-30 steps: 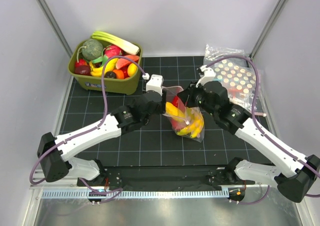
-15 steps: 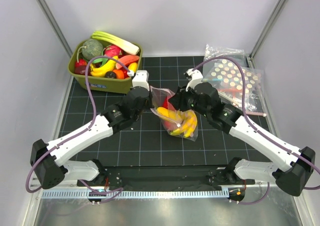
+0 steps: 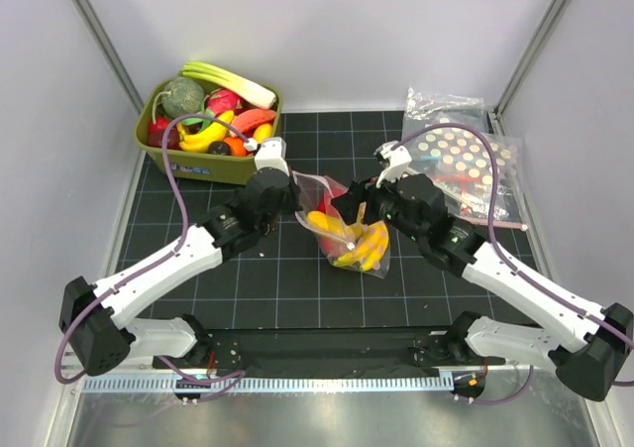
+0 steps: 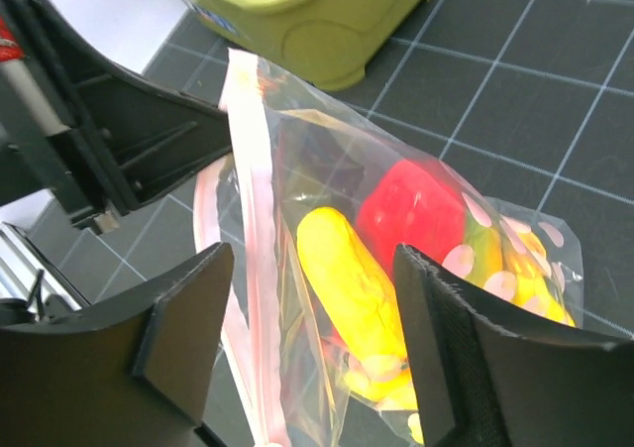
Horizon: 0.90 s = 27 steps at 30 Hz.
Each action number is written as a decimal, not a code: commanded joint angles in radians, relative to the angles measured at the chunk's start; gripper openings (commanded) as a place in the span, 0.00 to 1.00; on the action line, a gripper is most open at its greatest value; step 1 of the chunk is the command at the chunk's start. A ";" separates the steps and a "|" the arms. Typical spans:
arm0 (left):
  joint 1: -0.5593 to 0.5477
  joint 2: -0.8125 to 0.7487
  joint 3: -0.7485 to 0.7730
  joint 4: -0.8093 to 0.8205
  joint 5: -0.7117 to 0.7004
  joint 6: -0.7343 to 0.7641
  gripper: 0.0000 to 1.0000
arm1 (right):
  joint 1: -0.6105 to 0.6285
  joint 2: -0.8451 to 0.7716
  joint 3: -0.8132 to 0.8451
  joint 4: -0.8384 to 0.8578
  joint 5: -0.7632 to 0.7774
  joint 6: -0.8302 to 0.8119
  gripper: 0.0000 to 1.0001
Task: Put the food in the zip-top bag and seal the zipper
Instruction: Zip the zipper food storage bag at the center of the board.
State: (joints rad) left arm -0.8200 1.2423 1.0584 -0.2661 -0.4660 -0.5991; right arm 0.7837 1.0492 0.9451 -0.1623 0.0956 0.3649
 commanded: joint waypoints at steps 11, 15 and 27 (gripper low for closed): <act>0.028 -0.026 -0.032 0.073 -0.014 -0.031 0.00 | 0.006 -0.087 -0.086 0.217 0.023 -0.072 0.84; 0.065 -0.017 -0.041 0.068 -0.028 -0.041 0.00 | 0.005 -0.101 -0.092 0.221 0.000 -0.087 0.85; 0.120 -0.020 -0.060 0.042 -0.146 -0.062 0.00 | 0.005 -0.196 -0.276 0.360 0.046 -0.204 0.89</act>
State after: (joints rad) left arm -0.7197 1.2324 1.0069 -0.2546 -0.5419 -0.6334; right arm 0.7837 0.8753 0.6888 0.0982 0.1158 0.2173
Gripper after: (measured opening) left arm 0.014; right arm 0.898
